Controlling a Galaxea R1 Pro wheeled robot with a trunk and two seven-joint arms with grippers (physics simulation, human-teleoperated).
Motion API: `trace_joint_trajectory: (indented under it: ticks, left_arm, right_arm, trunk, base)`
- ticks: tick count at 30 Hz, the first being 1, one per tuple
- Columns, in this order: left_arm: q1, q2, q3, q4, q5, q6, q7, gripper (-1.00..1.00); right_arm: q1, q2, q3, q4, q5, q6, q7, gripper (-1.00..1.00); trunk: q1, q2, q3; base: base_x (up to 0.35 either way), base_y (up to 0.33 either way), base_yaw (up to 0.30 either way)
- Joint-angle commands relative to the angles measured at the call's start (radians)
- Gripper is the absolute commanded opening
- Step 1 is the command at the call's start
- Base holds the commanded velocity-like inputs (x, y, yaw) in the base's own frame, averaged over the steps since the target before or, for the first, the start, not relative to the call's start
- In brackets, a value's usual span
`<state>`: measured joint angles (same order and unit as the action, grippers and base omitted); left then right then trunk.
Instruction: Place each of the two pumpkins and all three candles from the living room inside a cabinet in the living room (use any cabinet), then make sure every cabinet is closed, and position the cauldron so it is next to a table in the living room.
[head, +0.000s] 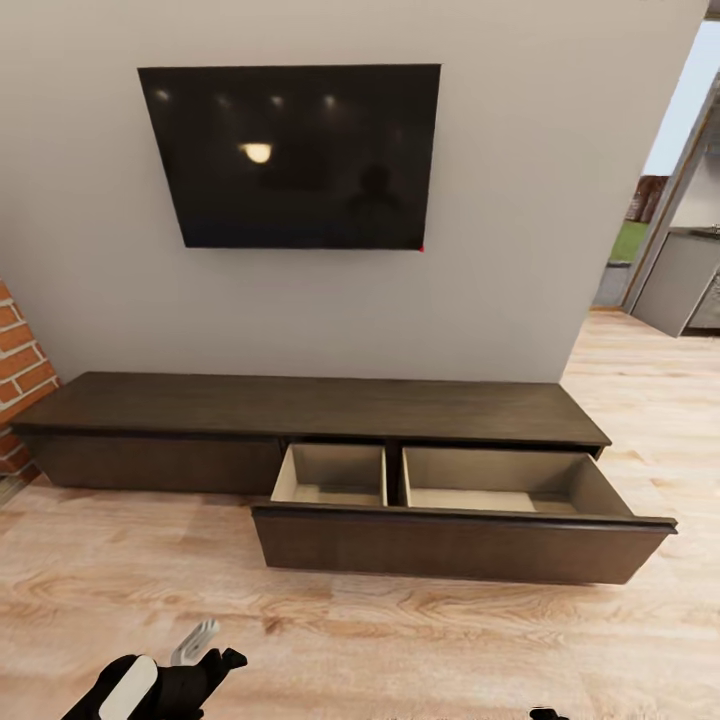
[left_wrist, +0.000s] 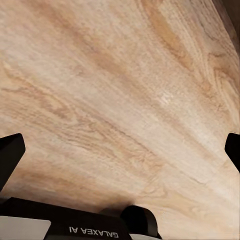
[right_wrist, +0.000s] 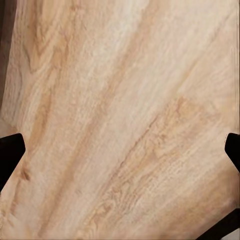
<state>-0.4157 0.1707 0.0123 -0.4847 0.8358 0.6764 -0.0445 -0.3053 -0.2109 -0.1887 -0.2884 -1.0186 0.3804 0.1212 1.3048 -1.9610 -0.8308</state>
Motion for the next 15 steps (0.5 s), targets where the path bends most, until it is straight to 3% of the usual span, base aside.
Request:
trace_joint_trajectory:
  ticks: [1,15]
  left_arm:
    - [0.000,0.000,0.000,0.000,0.000,0.000,0.000,1.00]
    - [0.000,0.000,0.000,0.000,0.000,-0.002,0.000,1.00]
  right_arm:
    - [0.000,0.000,0.000,0.000,0.000,0.000,0.000,1.00]
    - [0.000,0.000,0.000,0.000,0.000,-0.002,-0.001,1.00]
  trunk:
    - [0.000,0.000,-0.001]
    - [0.000,0.000,-0.014]
  base:
    - [-0.002,0.002,-0.219]
    - [0.000,0.000,-0.224]
